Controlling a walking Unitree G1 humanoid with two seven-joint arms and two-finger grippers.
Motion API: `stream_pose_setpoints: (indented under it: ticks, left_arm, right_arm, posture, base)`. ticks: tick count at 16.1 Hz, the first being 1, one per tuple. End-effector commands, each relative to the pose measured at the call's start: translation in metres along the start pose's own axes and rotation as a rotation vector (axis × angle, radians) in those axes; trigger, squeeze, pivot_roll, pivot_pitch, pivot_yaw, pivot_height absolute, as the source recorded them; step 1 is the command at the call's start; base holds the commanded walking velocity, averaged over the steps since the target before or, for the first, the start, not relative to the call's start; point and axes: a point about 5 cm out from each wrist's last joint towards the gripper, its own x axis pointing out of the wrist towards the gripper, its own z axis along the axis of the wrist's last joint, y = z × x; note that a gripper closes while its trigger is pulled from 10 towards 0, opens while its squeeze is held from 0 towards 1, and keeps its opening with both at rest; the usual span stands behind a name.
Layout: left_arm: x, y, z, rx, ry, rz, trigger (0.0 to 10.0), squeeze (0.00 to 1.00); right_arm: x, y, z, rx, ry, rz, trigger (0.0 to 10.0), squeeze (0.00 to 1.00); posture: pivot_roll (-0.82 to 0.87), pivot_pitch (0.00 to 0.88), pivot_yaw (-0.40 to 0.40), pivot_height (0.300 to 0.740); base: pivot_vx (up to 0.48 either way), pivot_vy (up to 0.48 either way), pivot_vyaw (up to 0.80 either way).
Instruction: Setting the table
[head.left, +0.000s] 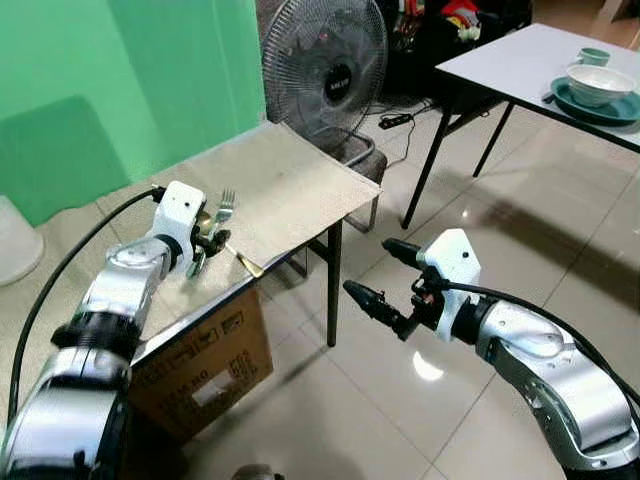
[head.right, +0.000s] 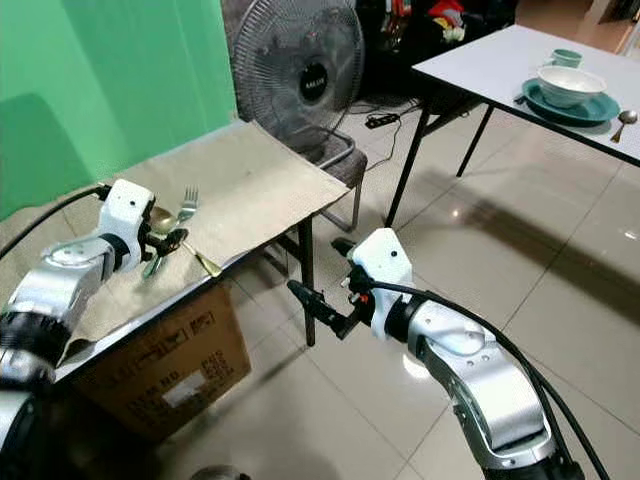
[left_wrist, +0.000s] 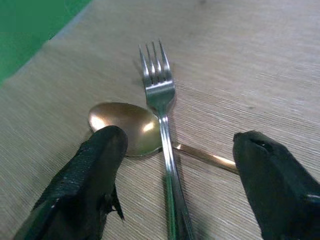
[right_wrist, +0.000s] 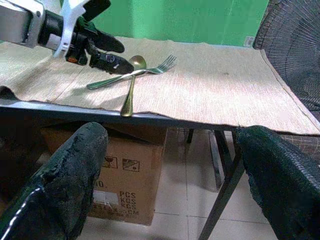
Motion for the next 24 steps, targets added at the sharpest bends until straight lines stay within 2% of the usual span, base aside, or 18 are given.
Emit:
stream_pose_setpoints:
  ticks: [1,3,4,5,6,7,13,18,21,22,23,24]
  left_arm:
    - [0.003,0.002,0.002,-0.012,-0.011,0.006,1.4,0.0]
    - [0.006,0.003,0.001,-0.044,-0.012,0.015,1.5,0.0]
    - [0.007,0.004,0.0,-0.042,-0.005,0.027,2.0,0.0]
    - [0.008,0.004,-0.001,-0.041,0.002,0.028,4.2,0.0]
    - [0.009,0.004,-0.003,-0.034,0.014,0.031,7.7,0.0]
    - [0.009,0.005,-0.004,-0.029,0.022,0.04,10.0,0.0]
    - [0.011,0.003,-0.006,-0.038,0.041,0.035,10.0,0.0]
    - [0.011,0.004,-0.013,-0.032,0.093,0.041,10.0,0.0]
    - [0.01,0.005,-0.014,-0.036,0.103,0.044,10.0,0.0]
    - [0.01,0.006,-0.015,-0.04,0.108,0.046,7.6,0.0]
    - [0.01,0.006,-0.015,-0.042,0.112,0.044,4.1,0.0]
    - [0.01,0.006,-0.016,-0.043,0.12,0.044,2.4,0.0]
  right_arm:
    - [-0.003,0.003,0.005,-0.009,-0.015,0.016,10.0,0.0]
    - [-0.006,0.004,0.005,-0.008,-0.011,0.018,10.0,0.0]
    - [-0.007,0.004,0.006,-0.007,-0.007,0.019,10.0,0.0]
    - [-0.009,0.005,0.006,-0.005,-0.003,0.02,10.0,0.0]
    - [-0.012,0.006,0.006,-0.002,0.004,0.021,10.0,0.0]
    - [-0.013,0.006,0.006,-0.001,0.008,0.021,10.0,0.0]
    - [-0.021,0.011,0.006,0.016,0.025,0.018,10.0,0.0]
    - [-0.03,0.03,0.006,0.101,0.091,0.184,10.0,0.0]
    - [-0.033,0.031,0.006,0.098,0.101,0.198,10.0,0.0]
    - [-0.033,0.031,0.007,0.098,0.103,0.198,10.0,0.0]
    - [-0.033,0.03,0.007,0.098,0.105,0.199,10.0,0.0]
    - [-0.033,0.03,0.008,0.097,0.106,0.198,10.0,0.0]
  posture:
    - [0.04,0.0,0.03,0.74]
    - [0.02,0.0,0.029,0.74]
    - [0.01,0.0,0.026,0.74]
    - [0.01,0.0,0.024,0.74]
    - [0.0,0.013,0.021,0.74]
    - [0.0,0.016,0.021,0.74]
    - [-0.04,0.068,0.018,0.74]
    - [-0.06,0.096,0.015,0.74]
    - [-0.06,0.098,0.011,0.74]
    - [-0.06,0.096,0.012,0.74]
    - [-0.06,0.095,0.01,0.74]
    - [-0.06,0.095,0.01,0.74]
  base:
    - [0.0,0.0,0.0]
    - [0.0,0.0,0.0]
    - [0.0,0.0,0.0]
    - [0.0,0.0,0.0]
    - [0.0,0.0,0.0]
    - [0.0,0.0,0.0]
    - [0.0,0.0,0.0]
    - [0.0,0.0,0.0]
    - [0.0,0.0,0.0]
    - [0.0,0.0,0.0]
    - [0.0,0.0,0.0]
    - [0.0,0.0,0.0]
